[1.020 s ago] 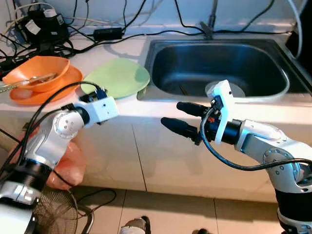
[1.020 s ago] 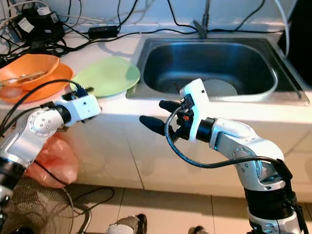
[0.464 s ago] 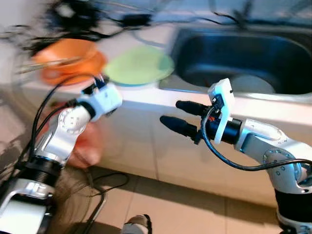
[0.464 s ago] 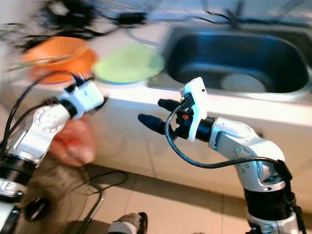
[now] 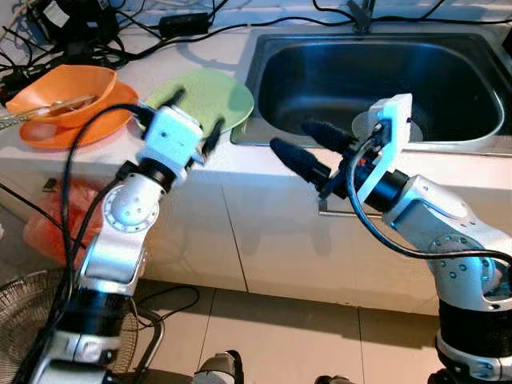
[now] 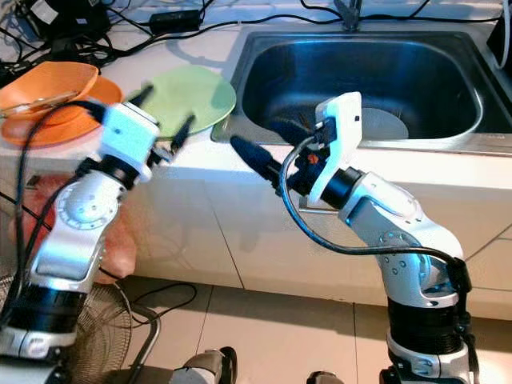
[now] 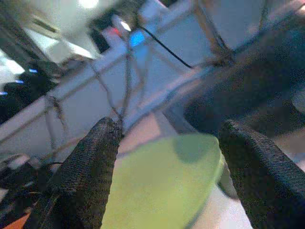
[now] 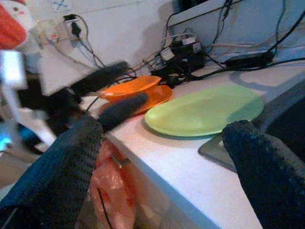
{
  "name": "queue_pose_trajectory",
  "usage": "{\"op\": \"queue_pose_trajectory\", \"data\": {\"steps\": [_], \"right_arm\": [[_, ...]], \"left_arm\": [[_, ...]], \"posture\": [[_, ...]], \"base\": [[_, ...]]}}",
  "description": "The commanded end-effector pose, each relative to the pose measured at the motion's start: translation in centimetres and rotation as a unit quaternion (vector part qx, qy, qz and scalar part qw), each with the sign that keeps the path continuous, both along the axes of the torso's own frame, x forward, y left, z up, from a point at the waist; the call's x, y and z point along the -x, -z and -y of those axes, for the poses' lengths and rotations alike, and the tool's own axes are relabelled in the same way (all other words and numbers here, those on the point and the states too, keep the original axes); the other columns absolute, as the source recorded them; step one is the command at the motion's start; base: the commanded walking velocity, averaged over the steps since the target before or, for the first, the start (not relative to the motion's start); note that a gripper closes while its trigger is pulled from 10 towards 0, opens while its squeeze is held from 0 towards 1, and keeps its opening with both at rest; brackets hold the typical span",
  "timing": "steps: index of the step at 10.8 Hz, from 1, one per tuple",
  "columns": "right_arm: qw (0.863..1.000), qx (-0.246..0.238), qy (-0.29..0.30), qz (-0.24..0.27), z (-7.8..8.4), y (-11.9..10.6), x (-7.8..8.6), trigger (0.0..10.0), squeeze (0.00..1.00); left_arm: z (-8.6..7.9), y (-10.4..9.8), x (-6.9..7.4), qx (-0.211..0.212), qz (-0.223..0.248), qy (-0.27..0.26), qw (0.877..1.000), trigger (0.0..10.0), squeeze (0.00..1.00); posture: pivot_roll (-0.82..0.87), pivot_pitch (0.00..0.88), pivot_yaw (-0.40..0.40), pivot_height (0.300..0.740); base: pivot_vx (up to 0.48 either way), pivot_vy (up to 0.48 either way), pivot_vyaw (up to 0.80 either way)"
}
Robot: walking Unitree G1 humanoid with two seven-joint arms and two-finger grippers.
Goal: Kitchen organization
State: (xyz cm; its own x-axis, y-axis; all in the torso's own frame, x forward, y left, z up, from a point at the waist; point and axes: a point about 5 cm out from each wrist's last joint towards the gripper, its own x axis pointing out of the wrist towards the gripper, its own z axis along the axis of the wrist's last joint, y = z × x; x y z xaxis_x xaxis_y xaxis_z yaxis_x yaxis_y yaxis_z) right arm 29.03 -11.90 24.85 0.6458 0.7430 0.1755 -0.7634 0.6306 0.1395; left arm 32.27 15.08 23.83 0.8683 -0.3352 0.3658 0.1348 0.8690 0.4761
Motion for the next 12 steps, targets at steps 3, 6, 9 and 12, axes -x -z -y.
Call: {"op": "queue_pose_trajectory", "data": {"steps": [3,6,9,12], "right_arm": [[0.997,-0.016,0.068,0.022,0.7,-0.8,-1.3,10.0,0.00],[0.995,-0.014,0.095,0.031,0.9,-0.8,-1.7,10.0,0.00],[0.995,-0.011,0.098,0.030,0.8,-0.5,-1.9,10.0,0.00],[0.995,-0.006,0.100,0.027,0.8,-0.2,-1.9,10.0,0.00]], "left_arm": [[-1.5,-0.8,0.4,0.051,0.001,-0.047,0.998,10.0,0.00],[-1.4,-1.5,0.4,0.053,0.005,-0.047,0.997,10.0,0.00],[-1.2,-1.5,0.6,0.047,0.007,-0.046,0.998,10.0,0.00],[-1.2,-1.5,0.7,0.044,0.005,-0.049,0.998,10.0,0.00]], "posture": [[0.13,0.102,0.111,0.740],[0.13,0.101,0.115,0.740],[0.14,0.104,0.112,0.740],[0.14,0.110,0.113,0.740]], "base": [[0.315,0.000,0.00],[0.459,0.000,0.00],[0.434,0.000,0.00],[0.399,0.265,0.00]]}}
